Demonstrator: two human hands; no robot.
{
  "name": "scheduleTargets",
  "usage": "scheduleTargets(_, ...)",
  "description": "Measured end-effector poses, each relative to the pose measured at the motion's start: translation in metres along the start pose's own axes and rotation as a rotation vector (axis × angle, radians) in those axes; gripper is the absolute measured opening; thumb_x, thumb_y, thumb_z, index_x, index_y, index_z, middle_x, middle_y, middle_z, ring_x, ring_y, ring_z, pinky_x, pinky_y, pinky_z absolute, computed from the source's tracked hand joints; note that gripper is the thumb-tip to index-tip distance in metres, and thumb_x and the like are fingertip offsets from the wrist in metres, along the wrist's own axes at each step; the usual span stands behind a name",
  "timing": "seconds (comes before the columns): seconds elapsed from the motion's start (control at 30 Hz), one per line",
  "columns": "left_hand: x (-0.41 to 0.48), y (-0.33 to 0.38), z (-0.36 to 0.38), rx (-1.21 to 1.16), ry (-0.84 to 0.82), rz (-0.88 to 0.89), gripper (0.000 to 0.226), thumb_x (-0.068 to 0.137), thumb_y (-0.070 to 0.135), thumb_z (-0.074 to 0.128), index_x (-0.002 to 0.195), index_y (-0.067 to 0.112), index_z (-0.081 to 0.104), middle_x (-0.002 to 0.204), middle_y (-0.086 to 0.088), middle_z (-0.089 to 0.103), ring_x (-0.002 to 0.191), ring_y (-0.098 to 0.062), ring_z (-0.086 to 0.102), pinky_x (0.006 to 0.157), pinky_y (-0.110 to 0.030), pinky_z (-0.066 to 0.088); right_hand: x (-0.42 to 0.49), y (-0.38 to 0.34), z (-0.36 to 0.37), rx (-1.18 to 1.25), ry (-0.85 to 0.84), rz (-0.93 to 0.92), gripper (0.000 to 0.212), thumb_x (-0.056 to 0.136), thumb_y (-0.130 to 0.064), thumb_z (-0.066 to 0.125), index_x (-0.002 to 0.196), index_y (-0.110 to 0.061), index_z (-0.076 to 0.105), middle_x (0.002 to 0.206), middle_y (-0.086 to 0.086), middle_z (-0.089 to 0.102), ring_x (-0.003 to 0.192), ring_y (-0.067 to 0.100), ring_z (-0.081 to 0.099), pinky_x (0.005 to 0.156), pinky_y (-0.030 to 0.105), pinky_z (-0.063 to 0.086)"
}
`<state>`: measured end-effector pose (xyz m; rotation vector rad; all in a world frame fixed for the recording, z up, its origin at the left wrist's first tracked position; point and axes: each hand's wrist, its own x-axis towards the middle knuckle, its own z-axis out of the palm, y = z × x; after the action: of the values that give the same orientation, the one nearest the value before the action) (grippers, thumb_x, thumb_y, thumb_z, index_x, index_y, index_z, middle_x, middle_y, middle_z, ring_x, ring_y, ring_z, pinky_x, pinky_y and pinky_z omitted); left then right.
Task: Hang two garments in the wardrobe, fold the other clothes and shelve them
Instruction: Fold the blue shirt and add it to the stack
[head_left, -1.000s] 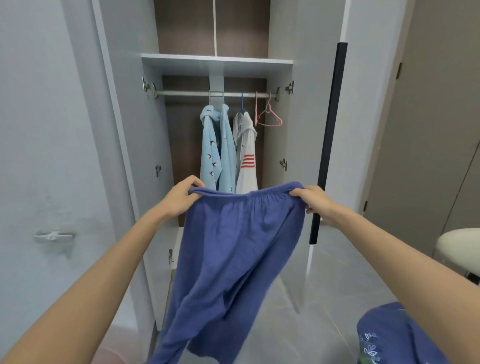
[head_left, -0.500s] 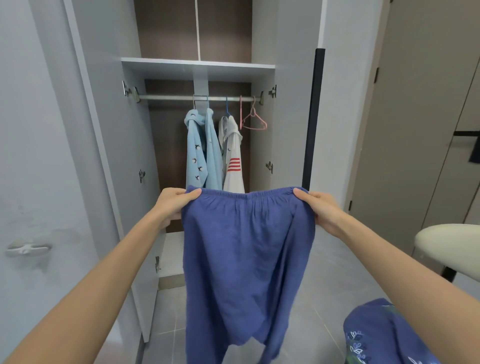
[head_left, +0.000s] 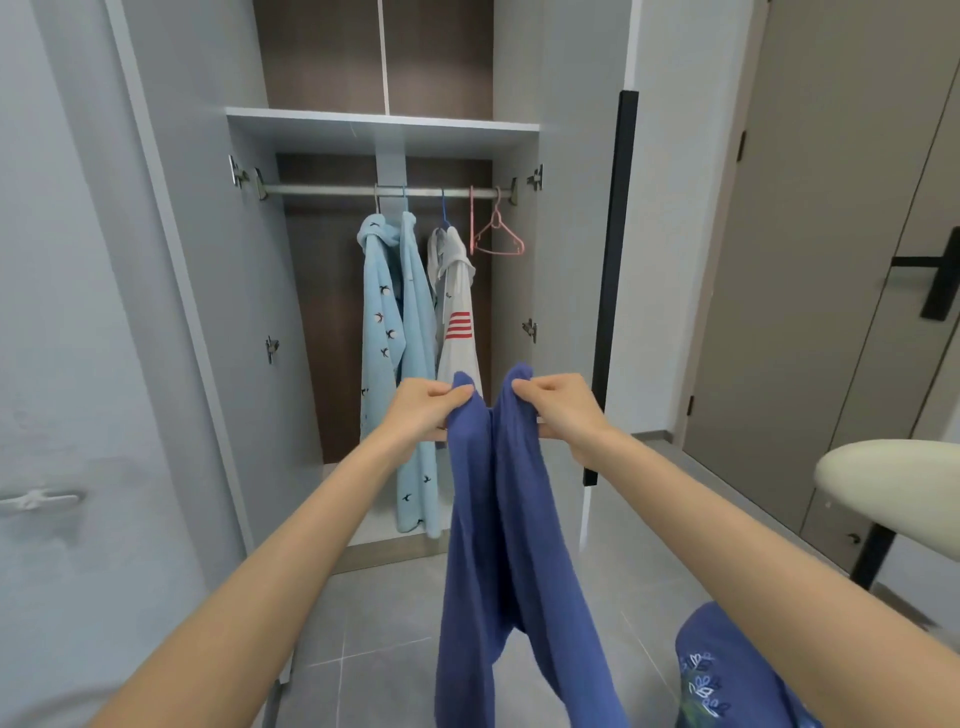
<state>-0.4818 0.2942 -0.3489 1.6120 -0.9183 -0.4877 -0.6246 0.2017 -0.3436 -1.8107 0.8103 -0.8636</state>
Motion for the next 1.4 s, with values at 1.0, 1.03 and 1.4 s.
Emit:
scheduleTargets(1.0, -0.016, 0.005, 0.031, 0.032, -0.279, 0.160, 0.025, 0.099, 0.017, 0.047, 0.090, 0.014, 0.070, 0.094, -0.012, 0.071, 0.088, -0.017, 0.068, 0.066, -0.019, 0.056, -0.016, 0.036, -0.010, -0.244, 0.081, -0.496, 0.032, 0.069, -0.012, 0.078, 0.089, -0.019, 0.055, 0.084, -0.009, 0.058, 0.078, 0.004, 0.057, 0.068, 0.011, 0.050)
scheduleTargets(1.03, -0.015, 0.005, 0.032, 0.039, -0.276, 0.149, 0.025, 0.098, 0.015, 0.047, 0.088, 0.009, 0.070, 0.089, -0.010, 0.070, 0.084, -0.015, 0.067, 0.067, -0.019, 0.056, -0.016, 0.036, -0.009, -0.244, 0.083, -0.495, 0.034, 0.068, -0.012, 0.079, 0.089, -0.018, 0.053, 0.085, -0.007, 0.057, 0.077, 0.007, 0.056, 0.067, 0.014, 0.050)
scheduleTargets(1.4, -0.019, 0.000, 0.028, 0.049, -0.266, 0.201, 0.029, 0.098, 0.026, 0.049, 0.105, 0.005, 0.068, 0.100, -0.014, 0.070, 0.087, -0.015, 0.062, 0.082, -0.028, 0.051, -0.018, 0.038, -0.030, -0.352, -0.102, -0.422, 0.045, 0.069, -0.016, 0.079, 0.099, -0.032, 0.049, 0.105, -0.010, 0.046, 0.105, 0.012, 0.037, 0.081, 0.018, 0.034)
